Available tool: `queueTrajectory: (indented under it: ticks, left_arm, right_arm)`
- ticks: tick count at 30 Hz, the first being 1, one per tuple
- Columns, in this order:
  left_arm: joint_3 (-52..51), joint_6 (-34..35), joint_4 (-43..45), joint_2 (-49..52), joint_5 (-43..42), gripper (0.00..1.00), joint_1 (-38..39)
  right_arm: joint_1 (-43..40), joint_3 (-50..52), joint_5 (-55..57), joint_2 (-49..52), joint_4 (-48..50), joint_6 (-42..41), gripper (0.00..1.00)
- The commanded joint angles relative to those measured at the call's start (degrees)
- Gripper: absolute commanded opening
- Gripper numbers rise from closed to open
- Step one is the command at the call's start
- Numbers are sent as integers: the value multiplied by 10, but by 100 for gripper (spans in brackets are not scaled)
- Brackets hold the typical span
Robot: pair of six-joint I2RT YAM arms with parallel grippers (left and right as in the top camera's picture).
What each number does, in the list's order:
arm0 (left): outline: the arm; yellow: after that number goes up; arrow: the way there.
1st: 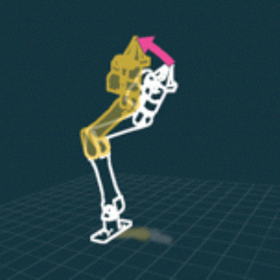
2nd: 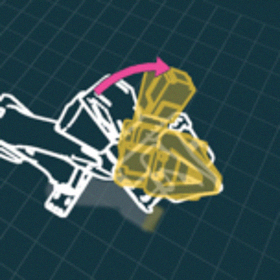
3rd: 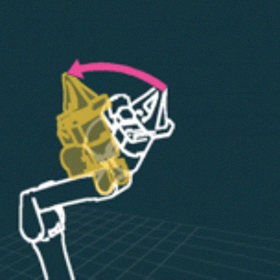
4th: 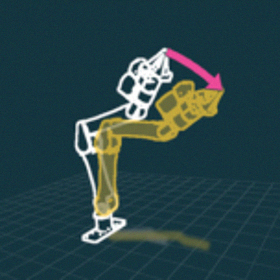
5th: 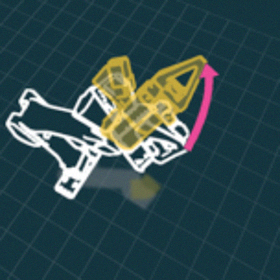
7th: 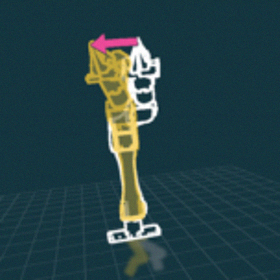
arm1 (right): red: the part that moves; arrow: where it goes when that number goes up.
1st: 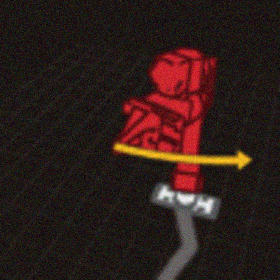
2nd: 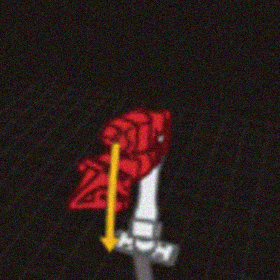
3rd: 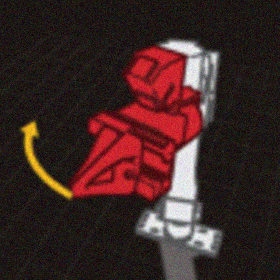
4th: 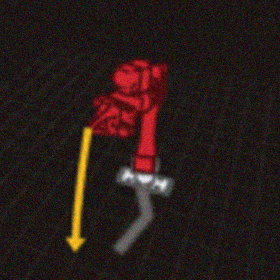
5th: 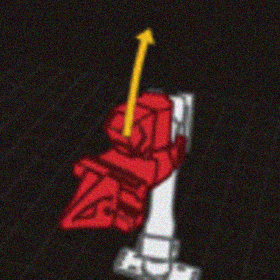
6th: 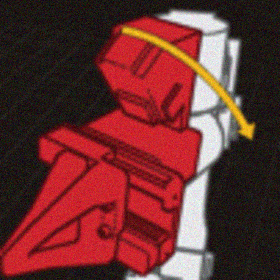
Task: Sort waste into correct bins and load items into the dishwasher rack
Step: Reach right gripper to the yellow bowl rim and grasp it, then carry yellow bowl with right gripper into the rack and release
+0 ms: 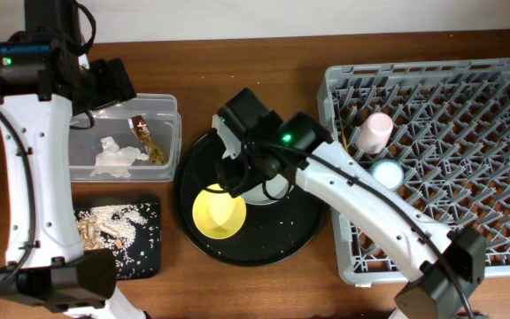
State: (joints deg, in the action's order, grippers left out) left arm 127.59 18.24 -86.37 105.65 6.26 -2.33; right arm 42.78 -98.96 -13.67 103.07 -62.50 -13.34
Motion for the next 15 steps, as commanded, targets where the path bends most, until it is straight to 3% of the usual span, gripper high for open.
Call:
queueTrajectory:
  ticks: [1, 15]
  left_arm:
    - [0, 4, -1, 1, 7, 100, -2]
    - [0, 4, -1, 1, 7, 100, -2]
  right_arm:
    - [4, -6, 49, 29, 6, -7, 46]
    - [19, -4, 71, 158, 99, -18, 46]
